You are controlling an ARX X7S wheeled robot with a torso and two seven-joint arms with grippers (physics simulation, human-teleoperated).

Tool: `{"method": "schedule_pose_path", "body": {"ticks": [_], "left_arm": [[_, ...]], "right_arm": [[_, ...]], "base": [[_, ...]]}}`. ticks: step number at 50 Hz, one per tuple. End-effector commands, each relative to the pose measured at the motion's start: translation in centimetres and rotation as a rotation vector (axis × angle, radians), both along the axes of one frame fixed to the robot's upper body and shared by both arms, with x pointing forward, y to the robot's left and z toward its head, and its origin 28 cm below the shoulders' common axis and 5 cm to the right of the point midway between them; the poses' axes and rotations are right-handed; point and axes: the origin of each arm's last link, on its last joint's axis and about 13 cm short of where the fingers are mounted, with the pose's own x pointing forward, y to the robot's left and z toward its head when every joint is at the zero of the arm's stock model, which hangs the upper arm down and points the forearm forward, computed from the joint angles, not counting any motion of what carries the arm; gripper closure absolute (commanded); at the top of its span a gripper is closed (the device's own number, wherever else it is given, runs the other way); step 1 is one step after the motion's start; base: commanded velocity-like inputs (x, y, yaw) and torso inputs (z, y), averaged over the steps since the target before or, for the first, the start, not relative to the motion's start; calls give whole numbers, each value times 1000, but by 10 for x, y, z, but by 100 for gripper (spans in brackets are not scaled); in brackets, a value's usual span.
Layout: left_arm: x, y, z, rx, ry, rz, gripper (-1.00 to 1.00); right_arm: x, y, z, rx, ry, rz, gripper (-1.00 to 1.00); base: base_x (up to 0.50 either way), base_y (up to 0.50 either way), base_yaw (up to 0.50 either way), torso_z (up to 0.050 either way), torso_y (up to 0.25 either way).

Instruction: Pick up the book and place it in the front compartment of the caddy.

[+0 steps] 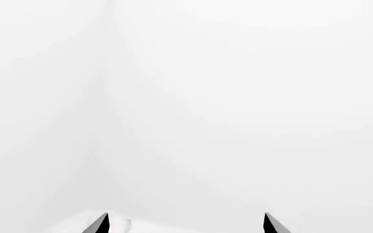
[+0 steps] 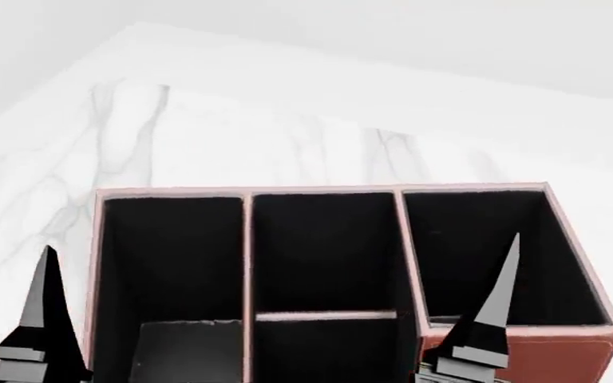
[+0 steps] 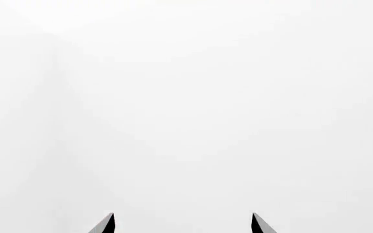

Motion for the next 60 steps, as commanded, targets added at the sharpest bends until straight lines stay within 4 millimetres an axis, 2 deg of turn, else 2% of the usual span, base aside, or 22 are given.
{"method": "schedule_pose_path", "body": {"ticks": [1,5,9,10,11,12,13,14,42,60], "left_arm": [[2,1,-1,-20,57,-46,-100],[8,2,-3,-13,188,-172,-100],[8,5,3,38,217,-244,-100],[-14,-10,16,227,266,-660,-100],[-50,-14,16,368,386,-984,-100],[-58,0,30,464,434,-998,-100],[-65,12,32,481,552,-1055,-100],[-73,8,33,396,610,-1168,-100],[-74,8,28,461,660,-1242,-100],[-70,9,17,519,692,-1286,-100]], "right_arm": [[4,-3,0,8,15,-22,-100],[16,-9,-4,-34,-2,-107,-100],[24,-17,-3,-35,3,-158,-100],[52,-56,3,136,97,-413,-100],[48,-75,9,179,63,-518,-100],[48,-75,9,179,63,-517,-100],[48,-75,9,178,63,-518,-100],[48,-75,9,179,63,-517,-100],[49,-76,8,171,66,-514,-100],[50,-74,7,148,55,-520,-100]], "base": [[0,0,500,0,0],[0,0,0,0,0],[0,0,0,0,0],[0,0,0,0,0],[0,0,0,0,0],[0,0,0,0,0],[0,0,0,0,0],[0,0,0,0,0],[0,0,0,0,0],[0,0,0,0,0]]}}
